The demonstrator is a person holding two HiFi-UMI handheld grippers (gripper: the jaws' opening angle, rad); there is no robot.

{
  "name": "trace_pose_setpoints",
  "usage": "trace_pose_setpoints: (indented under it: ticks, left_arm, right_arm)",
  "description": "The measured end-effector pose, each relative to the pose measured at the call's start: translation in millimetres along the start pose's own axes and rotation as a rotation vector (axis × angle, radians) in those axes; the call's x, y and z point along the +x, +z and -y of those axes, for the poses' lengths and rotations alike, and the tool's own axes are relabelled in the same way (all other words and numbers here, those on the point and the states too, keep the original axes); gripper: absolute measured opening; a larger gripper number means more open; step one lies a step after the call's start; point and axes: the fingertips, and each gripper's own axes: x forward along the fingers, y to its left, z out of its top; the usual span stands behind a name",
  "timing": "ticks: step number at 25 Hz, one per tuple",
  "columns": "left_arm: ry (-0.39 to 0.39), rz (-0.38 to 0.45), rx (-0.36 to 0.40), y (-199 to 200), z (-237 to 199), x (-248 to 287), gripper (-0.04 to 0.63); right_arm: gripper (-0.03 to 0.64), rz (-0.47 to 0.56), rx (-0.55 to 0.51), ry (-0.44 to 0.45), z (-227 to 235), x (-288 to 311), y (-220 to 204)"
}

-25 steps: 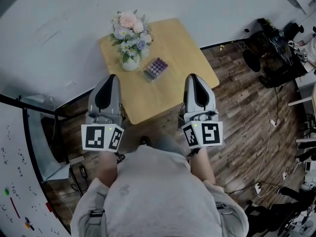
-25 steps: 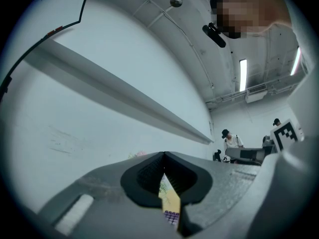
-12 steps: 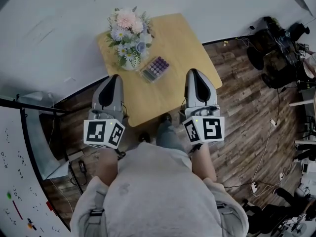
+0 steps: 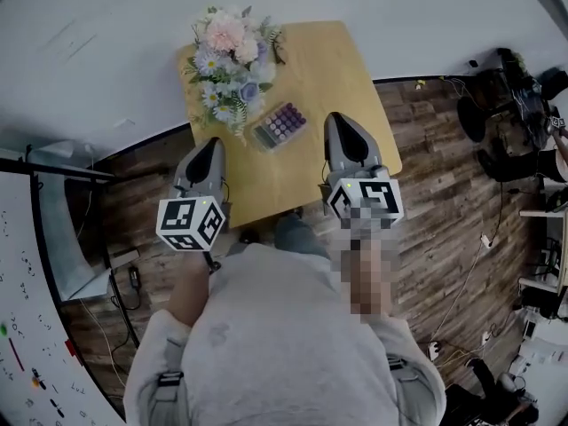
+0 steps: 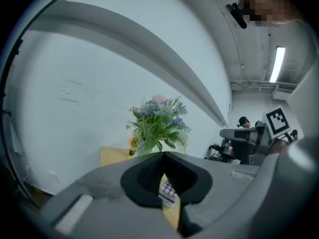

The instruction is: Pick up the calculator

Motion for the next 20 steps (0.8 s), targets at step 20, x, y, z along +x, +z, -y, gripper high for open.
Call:
trace_pose_setpoints:
  ticks: [20]
  left_arm:
    - [0.166,-0.241,-0.274,-107,2,69,0.023]
  right_arm:
    - [0.068,-0.505,0.054,0.329,35,93,-132]
